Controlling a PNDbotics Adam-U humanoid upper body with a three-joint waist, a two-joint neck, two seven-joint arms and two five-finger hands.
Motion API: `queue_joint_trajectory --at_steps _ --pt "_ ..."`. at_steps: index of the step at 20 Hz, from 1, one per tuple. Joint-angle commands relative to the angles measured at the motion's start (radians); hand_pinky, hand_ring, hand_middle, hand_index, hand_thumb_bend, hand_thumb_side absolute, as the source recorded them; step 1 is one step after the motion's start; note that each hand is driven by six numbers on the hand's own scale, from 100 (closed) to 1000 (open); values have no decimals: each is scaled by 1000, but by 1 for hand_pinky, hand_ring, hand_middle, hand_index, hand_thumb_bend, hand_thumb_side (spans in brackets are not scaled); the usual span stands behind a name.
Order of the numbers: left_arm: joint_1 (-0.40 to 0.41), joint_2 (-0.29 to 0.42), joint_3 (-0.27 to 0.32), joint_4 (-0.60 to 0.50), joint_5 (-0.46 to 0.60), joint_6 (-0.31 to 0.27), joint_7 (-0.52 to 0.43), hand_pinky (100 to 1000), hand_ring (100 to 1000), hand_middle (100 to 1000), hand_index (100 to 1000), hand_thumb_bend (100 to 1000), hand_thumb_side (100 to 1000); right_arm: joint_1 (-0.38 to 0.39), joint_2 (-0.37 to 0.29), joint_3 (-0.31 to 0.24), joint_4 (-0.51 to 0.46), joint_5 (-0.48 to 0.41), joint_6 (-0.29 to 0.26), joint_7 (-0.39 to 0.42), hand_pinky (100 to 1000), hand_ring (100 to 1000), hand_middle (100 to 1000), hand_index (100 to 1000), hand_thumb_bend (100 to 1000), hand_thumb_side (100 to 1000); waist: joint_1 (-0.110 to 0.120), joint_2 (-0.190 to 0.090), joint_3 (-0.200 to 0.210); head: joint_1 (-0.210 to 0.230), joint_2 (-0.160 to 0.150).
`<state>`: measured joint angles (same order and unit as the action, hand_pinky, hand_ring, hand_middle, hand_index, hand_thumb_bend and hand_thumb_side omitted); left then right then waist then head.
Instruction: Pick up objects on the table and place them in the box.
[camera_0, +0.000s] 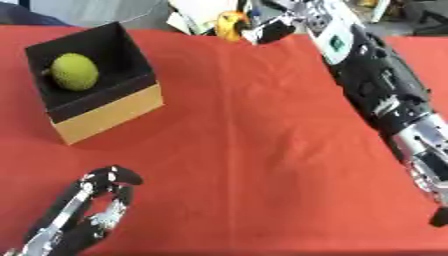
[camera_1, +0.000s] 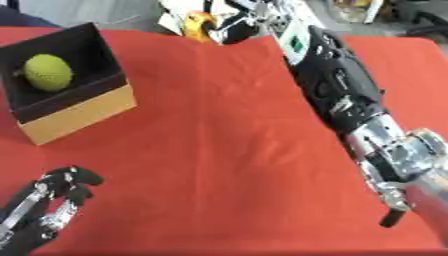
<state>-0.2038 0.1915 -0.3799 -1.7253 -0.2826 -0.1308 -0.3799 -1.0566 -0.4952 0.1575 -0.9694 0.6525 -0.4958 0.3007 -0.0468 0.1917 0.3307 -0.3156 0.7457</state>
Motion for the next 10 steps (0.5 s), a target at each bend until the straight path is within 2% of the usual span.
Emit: queue_joint_trajectory --at_steps 1,10 --pt "-18 3 -9 -8 6 -4 -11 651 781 672 722 100 768 -47 16 8 -27 -15 1 25 978 878 821 434 100 198 1 -17 14 -14 -11" --pt "-61 -13 -40 -6 18 -10 -43 651 782 673 722 100 764 -76 123 11 53 120 4 46 983 889 833 466 100 201 -3 -4 87 -54 -30"
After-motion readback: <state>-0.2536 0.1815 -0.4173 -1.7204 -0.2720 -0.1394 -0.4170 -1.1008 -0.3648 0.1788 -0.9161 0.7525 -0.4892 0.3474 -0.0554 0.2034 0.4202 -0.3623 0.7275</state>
